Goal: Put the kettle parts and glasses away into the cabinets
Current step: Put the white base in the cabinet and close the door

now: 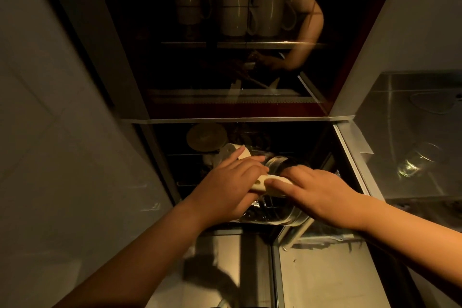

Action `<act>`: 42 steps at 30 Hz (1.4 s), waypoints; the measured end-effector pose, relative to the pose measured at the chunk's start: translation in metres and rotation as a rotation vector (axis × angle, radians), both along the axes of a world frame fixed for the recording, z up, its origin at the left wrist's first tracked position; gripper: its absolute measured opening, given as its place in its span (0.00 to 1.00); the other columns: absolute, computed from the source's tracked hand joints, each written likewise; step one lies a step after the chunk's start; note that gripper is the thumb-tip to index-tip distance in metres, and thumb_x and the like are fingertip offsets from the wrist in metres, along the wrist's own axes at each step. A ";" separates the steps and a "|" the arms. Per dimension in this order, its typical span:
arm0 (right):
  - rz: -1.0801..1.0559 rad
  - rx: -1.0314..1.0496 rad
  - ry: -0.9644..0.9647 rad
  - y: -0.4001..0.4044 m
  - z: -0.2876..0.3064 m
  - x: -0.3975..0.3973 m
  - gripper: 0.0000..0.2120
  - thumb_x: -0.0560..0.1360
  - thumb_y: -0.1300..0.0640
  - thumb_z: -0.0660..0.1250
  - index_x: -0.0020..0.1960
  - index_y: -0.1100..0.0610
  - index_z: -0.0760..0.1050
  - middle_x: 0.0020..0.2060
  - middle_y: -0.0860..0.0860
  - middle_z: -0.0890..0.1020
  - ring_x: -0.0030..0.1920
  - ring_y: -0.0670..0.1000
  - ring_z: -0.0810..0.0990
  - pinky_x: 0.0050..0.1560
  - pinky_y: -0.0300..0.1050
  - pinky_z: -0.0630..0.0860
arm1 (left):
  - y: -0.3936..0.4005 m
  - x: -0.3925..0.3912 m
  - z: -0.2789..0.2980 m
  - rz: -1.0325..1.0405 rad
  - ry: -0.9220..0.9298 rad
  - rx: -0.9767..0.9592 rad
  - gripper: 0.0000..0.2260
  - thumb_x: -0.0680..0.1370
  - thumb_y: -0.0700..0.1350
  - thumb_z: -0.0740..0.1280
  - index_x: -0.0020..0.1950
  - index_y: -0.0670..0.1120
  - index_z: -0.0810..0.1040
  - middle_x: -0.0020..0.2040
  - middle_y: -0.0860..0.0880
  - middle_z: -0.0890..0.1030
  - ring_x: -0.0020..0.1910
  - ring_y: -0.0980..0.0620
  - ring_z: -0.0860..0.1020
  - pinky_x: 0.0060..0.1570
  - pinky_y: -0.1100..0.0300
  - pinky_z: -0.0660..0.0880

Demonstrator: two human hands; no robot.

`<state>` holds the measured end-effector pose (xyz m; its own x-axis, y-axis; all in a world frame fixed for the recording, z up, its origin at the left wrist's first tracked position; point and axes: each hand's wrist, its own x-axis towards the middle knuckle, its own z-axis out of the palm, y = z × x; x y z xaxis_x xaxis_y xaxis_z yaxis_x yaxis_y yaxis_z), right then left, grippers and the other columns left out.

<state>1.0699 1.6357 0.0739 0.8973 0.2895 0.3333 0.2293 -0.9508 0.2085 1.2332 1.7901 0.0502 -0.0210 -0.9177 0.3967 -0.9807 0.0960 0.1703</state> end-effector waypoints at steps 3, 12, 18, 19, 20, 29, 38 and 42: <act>0.015 -0.016 0.032 0.000 0.002 -0.005 0.47 0.58 0.57 0.80 0.69 0.55 0.58 0.48 0.58 0.74 0.37 0.51 0.77 0.26 0.38 0.74 | -0.003 0.002 0.003 -0.045 -0.016 0.029 0.16 0.73 0.47 0.60 0.58 0.45 0.75 0.58 0.48 0.80 0.65 0.52 0.72 0.74 0.54 0.51; -0.192 0.178 0.134 0.025 -0.005 0.000 0.49 0.52 0.60 0.82 0.67 0.54 0.61 0.46 0.54 0.77 0.29 0.46 0.74 0.20 0.37 0.71 | -0.011 0.007 0.008 -0.058 0.003 0.172 0.18 0.75 0.47 0.60 0.65 0.47 0.73 0.66 0.47 0.75 0.70 0.48 0.68 0.71 0.51 0.62; -0.335 0.300 0.065 0.024 -0.020 0.004 0.43 0.56 0.60 0.81 0.66 0.52 0.62 0.45 0.53 0.76 0.32 0.45 0.75 0.22 0.37 0.73 | -0.014 -0.009 0.004 0.023 0.026 0.041 0.20 0.71 0.42 0.58 0.63 0.45 0.73 0.60 0.47 0.78 0.65 0.50 0.73 0.69 0.56 0.57; -0.352 0.363 0.048 0.025 -0.025 0.006 0.41 0.59 0.61 0.80 0.65 0.51 0.62 0.45 0.52 0.75 0.32 0.46 0.75 0.22 0.39 0.74 | -0.016 -0.012 0.002 0.032 0.049 0.036 0.20 0.71 0.42 0.57 0.63 0.44 0.72 0.60 0.47 0.78 0.64 0.49 0.73 0.69 0.56 0.59; -0.367 0.424 0.026 0.026 -0.028 0.006 0.39 0.60 0.62 0.79 0.64 0.50 0.62 0.46 0.52 0.75 0.32 0.47 0.76 0.22 0.42 0.75 | -0.018 -0.013 -0.001 0.034 0.063 0.034 0.20 0.72 0.41 0.57 0.63 0.44 0.72 0.60 0.46 0.78 0.64 0.48 0.73 0.69 0.54 0.61; -0.495 0.656 -0.118 0.034 -0.043 0.011 0.34 0.66 0.61 0.75 0.64 0.48 0.59 0.49 0.53 0.78 0.36 0.51 0.80 0.29 0.49 0.78 | -0.033 -0.010 -0.014 0.120 0.119 0.008 0.27 0.76 0.37 0.64 0.74 0.45 0.62 0.72 0.46 0.67 0.71 0.50 0.66 0.69 0.58 0.61; -0.528 0.506 -0.096 0.035 -0.053 0.019 0.38 0.68 0.62 0.73 0.71 0.48 0.57 0.48 0.55 0.75 0.39 0.49 0.75 0.26 0.42 0.75 | -0.037 -0.007 -0.024 0.316 0.309 0.070 0.26 0.79 0.43 0.60 0.76 0.47 0.56 0.75 0.50 0.63 0.74 0.53 0.60 0.71 0.62 0.56; -0.540 0.510 -0.132 0.036 -0.057 0.024 0.35 0.70 0.62 0.72 0.70 0.49 0.58 0.49 0.55 0.75 0.41 0.51 0.76 0.28 0.45 0.77 | -0.039 0.000 -0.025 0.216 0.327 0.024 0.26 0.76 0.36 0.61 0.74 0.47 0.63 0.73 0.48 0.66 0.73 0.51 0.62 0.69 0.62 0.57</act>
<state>1.0943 1.6719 0.0169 0.8138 -0.3987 0.4229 -0.2928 -0.9098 -0.2943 1.2330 1.7516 0.0255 0.2978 -0.8963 0.3285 -0.8713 -0.1146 0.4772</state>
